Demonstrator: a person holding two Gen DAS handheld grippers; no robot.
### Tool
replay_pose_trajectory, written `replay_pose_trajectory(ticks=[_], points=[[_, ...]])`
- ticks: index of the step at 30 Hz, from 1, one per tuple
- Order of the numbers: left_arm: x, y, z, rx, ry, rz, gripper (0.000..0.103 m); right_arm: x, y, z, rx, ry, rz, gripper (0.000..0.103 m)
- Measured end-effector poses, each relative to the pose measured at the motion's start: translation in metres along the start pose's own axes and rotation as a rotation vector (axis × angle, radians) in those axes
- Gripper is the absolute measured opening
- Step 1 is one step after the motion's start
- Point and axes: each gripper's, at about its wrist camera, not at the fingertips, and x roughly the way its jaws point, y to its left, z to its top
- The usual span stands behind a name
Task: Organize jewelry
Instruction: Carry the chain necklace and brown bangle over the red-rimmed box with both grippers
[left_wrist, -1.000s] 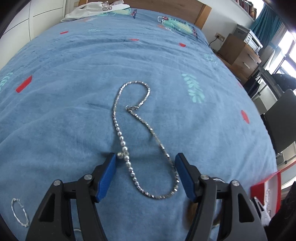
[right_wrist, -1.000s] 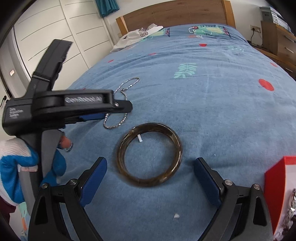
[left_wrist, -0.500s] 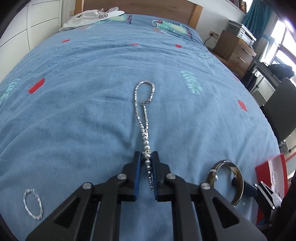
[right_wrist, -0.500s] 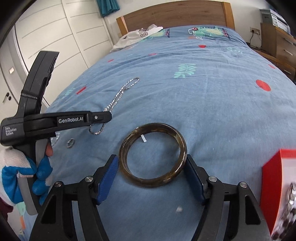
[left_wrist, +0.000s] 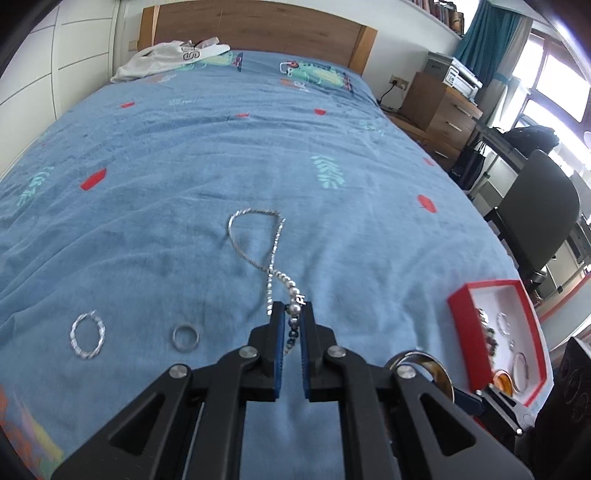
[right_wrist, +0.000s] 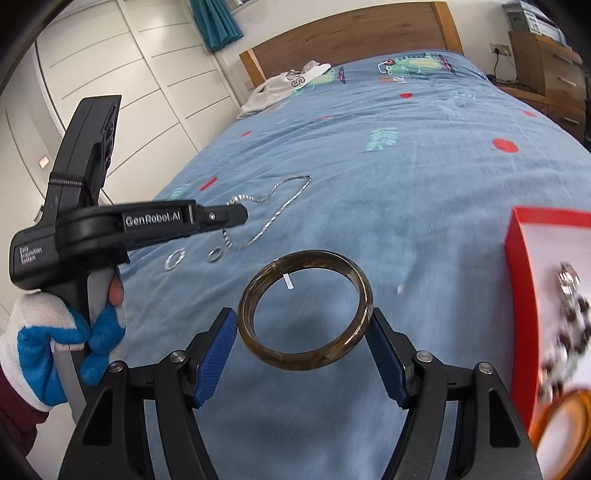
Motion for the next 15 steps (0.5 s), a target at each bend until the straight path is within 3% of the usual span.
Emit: replay_pose_trajectory(ticks=[15], points=[[-0.106,-0.047,-0.017,0.086,-0.079,0.001,0.007,-0.097,0.015,-0.035,0.044,-0.104,0.006,0.07]])
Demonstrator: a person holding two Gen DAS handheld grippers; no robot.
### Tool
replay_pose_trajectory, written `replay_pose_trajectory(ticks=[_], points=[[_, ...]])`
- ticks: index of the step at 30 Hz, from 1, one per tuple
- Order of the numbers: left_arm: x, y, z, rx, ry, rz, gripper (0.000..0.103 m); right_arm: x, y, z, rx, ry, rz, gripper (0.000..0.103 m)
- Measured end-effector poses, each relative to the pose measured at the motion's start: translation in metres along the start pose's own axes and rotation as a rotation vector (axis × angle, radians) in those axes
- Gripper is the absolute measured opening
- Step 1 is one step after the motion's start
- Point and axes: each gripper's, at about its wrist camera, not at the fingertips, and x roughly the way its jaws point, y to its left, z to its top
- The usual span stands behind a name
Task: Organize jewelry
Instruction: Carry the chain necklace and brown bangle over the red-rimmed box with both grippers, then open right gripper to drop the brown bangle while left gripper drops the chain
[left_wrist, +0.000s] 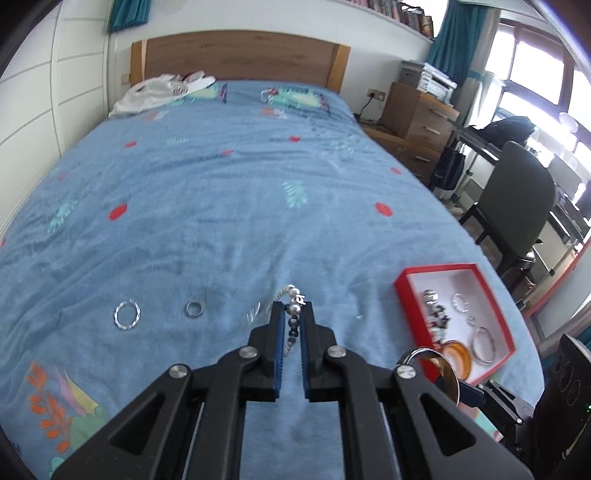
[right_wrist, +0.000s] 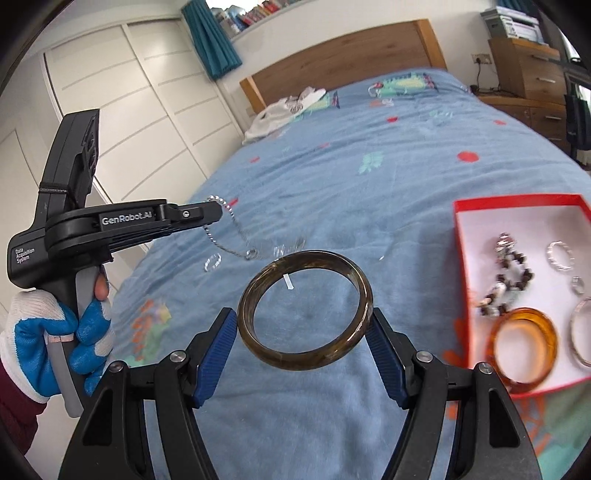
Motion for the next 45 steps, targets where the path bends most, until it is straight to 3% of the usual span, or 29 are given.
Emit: replay_pose_trajectory(ticks=[10,16,23,31,34,35,36,45], points=[[-0.053,-0.099,0.045,0.105,-0.118,-0.128,0.007,-0.073,-0.032,0.01,0.029,-0.116,-0.08,0.071],[-0.044,-0.164,0.058,0.15,-0.117,-0.211,0.007,-0.11,-0.079,0.013,0.055,-0.144,-0.166,0.071],[0.02,-0.214,0.026,0.196,0.014,-0.248,0.007,-0.12,-0.14,0.006,0.075,-0.092,-0.255,0.071],[0.097,-0.227,-0.046,0.25,0.225,-0.199,0.007,-0.091,-0.18,0.004,0.059,0.017,-0.224,0.071],[0.112,-0.225,-0.061,0.241,0.263,-0.179,0.007,-0.078,-0.188,0.002,0.049,0.056,-0.214,0.066],[0.117,-0.224,-0.065,0.238,0.275,-0.174,0.007,-0.073,-0.19,0.002,0.047,0.073,-0.202,0.051],[0.121,-0.222,-0.067,0.238,0.285,-0.17,0.007,-0.069,-0.192,0.001,0.046,0.089,-0.2,0.05],[0.134,-0.213,-0.083,0.22,0.315,-0.162,0.008,-0.057,-0.201,-0.007,0.031,0.128,-0.223,0.05]])
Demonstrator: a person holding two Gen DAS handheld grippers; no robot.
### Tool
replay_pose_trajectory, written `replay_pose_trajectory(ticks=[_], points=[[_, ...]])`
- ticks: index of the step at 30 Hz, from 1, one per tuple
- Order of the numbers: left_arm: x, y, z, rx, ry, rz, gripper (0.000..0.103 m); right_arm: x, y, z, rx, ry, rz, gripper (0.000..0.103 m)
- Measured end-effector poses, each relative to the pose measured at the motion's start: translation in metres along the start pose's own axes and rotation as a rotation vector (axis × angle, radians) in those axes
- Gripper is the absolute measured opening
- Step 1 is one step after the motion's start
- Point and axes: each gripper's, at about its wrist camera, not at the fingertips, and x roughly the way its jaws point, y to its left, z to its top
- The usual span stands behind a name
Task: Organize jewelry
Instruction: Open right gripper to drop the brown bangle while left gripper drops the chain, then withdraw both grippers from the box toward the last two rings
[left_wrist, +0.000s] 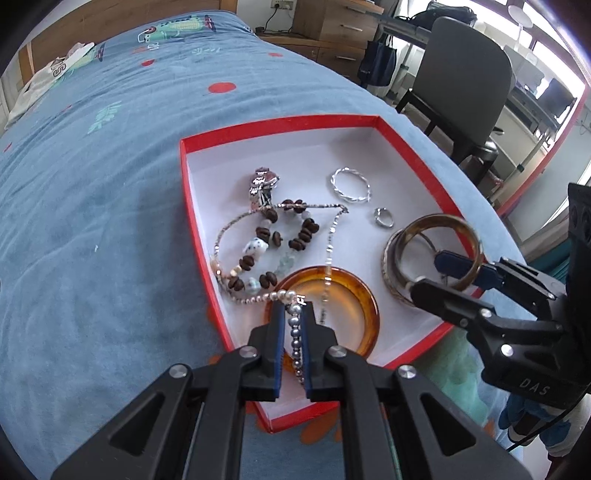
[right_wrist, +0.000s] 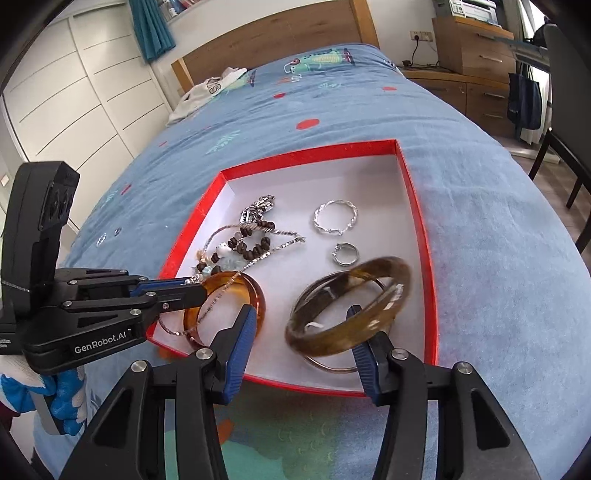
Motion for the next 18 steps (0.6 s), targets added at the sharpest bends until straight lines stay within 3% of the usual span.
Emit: replay_pose_trajectory(ticks=[3,5,9,12,18], points=[[0.003,-0.002,-0.002,0.0,0.013,-0.001,0.009,-0.002,0.0,0.0,0.005,-0.005,-0.002,0.05],[0.001,-0.001,-0.003,-0.008,0.014,-0.003,0.02,-0.004,0.0,-0.001,0.01,-0.005,-0.009,0.05],[-0.009,-0.002,-0.007,-0.017,0.006,-0.019,0.027,-0.013,0.0,-0.003,0.018,-0.009,-0.028,0.056],[-0.018,-0.004,-0.008,-0.018,-0.002,-0.016,0.038,-0.024,-0.002,-0.007,0.035,-0.016,-0.043,0.057],[-0.042,-0.005,-0.015,-0.025,-0.022,-0.02,0.039,-0.05,-0.002,-0.014,0.051,-0.039,-0.071,0.062]])
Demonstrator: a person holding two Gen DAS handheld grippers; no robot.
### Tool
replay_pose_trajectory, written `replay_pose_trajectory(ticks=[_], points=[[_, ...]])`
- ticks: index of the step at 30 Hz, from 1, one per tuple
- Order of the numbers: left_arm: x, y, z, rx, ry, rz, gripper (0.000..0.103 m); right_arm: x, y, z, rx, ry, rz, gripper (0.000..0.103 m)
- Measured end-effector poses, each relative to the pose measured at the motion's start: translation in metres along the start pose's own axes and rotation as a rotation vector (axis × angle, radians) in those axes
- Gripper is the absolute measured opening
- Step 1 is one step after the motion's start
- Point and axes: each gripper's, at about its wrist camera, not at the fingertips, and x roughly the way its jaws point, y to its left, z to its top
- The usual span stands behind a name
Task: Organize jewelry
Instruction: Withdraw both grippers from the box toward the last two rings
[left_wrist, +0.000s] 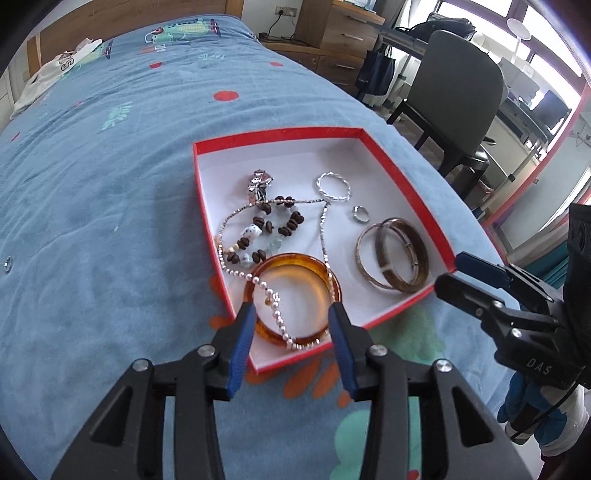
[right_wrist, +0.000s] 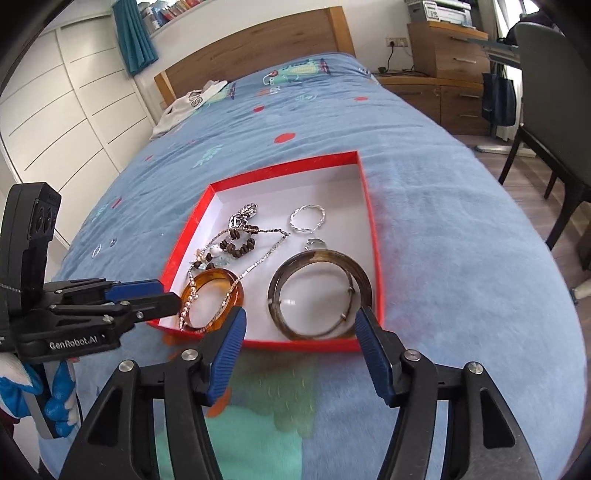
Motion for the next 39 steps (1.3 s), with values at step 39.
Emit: replay_pose_trajectory(ticks=[39], points=[[-0.228,0.139,-0.145,-0.183,-0.389,0.398,0.051,-0.089,0.203,-0.021,-0.198,-0.146,0.079,0.069]])
